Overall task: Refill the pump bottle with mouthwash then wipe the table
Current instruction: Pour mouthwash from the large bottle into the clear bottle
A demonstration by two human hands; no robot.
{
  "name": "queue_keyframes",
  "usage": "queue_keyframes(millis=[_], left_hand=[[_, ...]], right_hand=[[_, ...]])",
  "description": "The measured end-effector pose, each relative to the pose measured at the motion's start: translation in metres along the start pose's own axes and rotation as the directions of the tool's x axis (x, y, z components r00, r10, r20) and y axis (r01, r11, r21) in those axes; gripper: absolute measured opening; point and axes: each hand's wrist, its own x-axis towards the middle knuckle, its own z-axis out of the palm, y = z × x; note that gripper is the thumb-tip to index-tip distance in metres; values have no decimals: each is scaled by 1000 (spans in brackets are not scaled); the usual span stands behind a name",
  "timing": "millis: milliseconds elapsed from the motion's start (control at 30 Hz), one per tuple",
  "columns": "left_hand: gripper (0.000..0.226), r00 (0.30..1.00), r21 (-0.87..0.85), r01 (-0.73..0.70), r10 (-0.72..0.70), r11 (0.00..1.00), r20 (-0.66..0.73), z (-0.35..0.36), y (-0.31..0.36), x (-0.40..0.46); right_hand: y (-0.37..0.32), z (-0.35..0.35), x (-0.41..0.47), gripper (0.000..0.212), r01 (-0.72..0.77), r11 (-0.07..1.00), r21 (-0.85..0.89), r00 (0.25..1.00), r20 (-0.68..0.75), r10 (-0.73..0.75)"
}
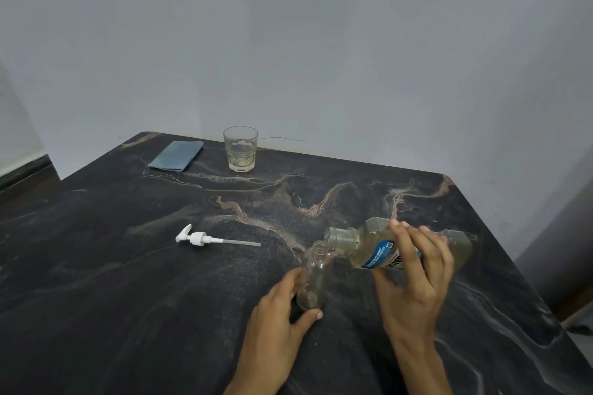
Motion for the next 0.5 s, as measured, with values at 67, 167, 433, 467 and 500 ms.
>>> queue_keyframes(millis=[67,167,433,467,500], left_hand=[[59,1000,1,0,0,1000,0,0,-1,0],[60,1000,0,3,-3,1000,4,0,-1,0],[61,1000,-1,2,-2,1000,14,-1,-1,1],[61,1000,0,2,-2,1000,18,-1,0,1],[62,1000,2,0,0,1000,21,-1,0,1]], right_hand=[[0,0,1,84,2,1000,0,1000,-2,-2],[0,0,1,85,5,1000,-3,1000,-1,-5],[0,0,1,84,9,1000,-7,1000,-1,-9],[0,0,1,84,10,1000,-8,1000,-3,-10],[0,0,1,84,11,1000,-9,1000,-3,-11]])
